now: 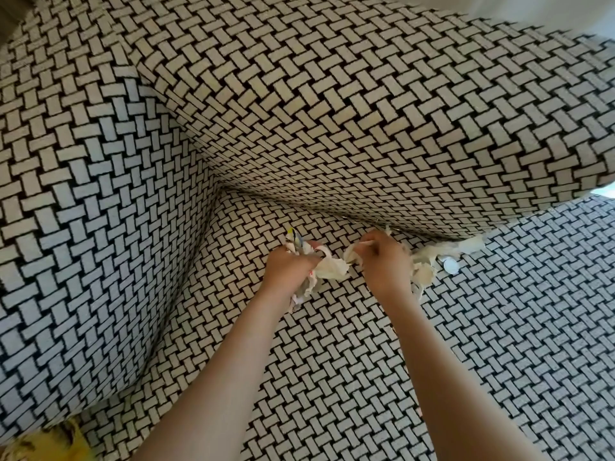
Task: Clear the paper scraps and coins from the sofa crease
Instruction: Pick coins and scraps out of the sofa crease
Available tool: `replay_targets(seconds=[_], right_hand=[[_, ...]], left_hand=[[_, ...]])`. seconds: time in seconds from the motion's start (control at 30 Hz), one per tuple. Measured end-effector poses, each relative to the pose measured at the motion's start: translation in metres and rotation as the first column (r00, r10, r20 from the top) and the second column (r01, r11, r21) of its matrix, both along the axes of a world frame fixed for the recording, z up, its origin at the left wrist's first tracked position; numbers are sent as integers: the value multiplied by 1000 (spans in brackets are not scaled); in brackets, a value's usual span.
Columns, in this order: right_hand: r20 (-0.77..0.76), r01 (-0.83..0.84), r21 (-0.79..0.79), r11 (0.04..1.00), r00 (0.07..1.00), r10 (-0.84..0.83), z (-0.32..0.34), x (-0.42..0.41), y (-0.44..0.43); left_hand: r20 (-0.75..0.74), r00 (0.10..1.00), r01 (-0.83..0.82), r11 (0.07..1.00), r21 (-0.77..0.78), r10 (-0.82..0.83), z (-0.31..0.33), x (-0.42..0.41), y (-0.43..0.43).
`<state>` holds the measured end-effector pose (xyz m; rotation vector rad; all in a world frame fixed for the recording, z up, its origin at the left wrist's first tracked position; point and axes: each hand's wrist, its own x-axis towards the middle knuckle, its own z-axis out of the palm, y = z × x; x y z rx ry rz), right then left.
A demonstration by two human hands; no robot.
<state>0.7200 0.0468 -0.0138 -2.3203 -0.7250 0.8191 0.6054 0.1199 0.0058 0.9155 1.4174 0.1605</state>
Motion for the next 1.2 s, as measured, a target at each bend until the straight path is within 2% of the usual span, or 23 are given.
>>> replay_targets(seconds=[0.07,0.17,0.27,0.37,0.47,0.53,0.63,0.8,0.9,1.0,1.2], right_hand=[[-206,132,145,981,973,-100,8,-8,-2],[-510,267,228,936,852,-118,26,-26,-4],[-640,272,249,929,766,-53,42,-48,-7],[-726,285,259,923,687,-9,49,-65,-17],[-767,321,248,914,641,-17,58,-77,-29],[-760,360,226,905,646,-67,64,-87,-33],[-723,412,185,892,672,-160,73,-105,-35],[-827,544,117,831,517,-223,83,-128,-39],[-901,600,85,795,388,-197,83,-145,-43],[-952,568,54,821,277,-128,82,-168,-51],[-964,404,22,915,252,-88,81,-227,-74]], left_hand=[[37,999,-25,998,-52,27,3,0,-3],[235,952,-151,967,-204,198,8,-5,-8],[403,845,-240,923,-302,352,15,-14,-19],[378,846,-288,919,-270,377,26,-32,-34],[416,848,-231,935,-269,329,39,-43,-50],[352,861,-270,916,-296,367,47,-48,-57],[482,813,-209,936,-282,326,50,-52,-66],[536,705,-362,886,-292,464,53,-71,-73],[537,694,-407,877,-257,480,59,-92,-80],[524,690,-456,862,-220,499,60,-120,-90],[422,659,-619,768,-164,622,60,-183,-120]])
